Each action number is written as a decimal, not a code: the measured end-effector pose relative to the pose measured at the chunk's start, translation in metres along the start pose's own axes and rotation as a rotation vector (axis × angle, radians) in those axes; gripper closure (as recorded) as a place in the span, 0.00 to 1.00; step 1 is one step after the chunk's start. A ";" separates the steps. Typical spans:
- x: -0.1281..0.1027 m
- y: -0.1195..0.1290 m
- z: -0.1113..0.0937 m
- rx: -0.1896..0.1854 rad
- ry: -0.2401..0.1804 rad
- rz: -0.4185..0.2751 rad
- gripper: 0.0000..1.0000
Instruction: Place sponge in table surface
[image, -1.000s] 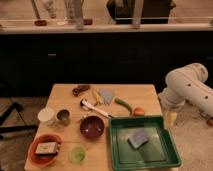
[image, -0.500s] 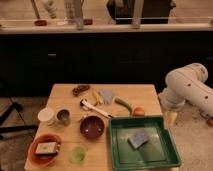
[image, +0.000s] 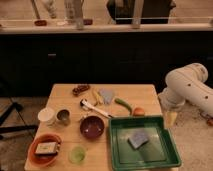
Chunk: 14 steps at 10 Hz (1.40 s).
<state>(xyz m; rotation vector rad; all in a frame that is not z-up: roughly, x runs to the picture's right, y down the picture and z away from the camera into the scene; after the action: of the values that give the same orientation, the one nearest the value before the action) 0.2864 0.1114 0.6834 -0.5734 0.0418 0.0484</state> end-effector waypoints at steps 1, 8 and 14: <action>0.000 0.000 0.000 0.001 0.000 0.000 0.06; -0.033 0.014 0.004 0.105 -0.494 -0.195 0.06; -0.120 0.042 0.050 0.103 -0.467 -0.503 0.06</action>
<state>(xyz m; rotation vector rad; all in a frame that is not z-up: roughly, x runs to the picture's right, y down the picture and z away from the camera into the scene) 0.1659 0.1692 0.7088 -0.4457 -0.5504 -0.3083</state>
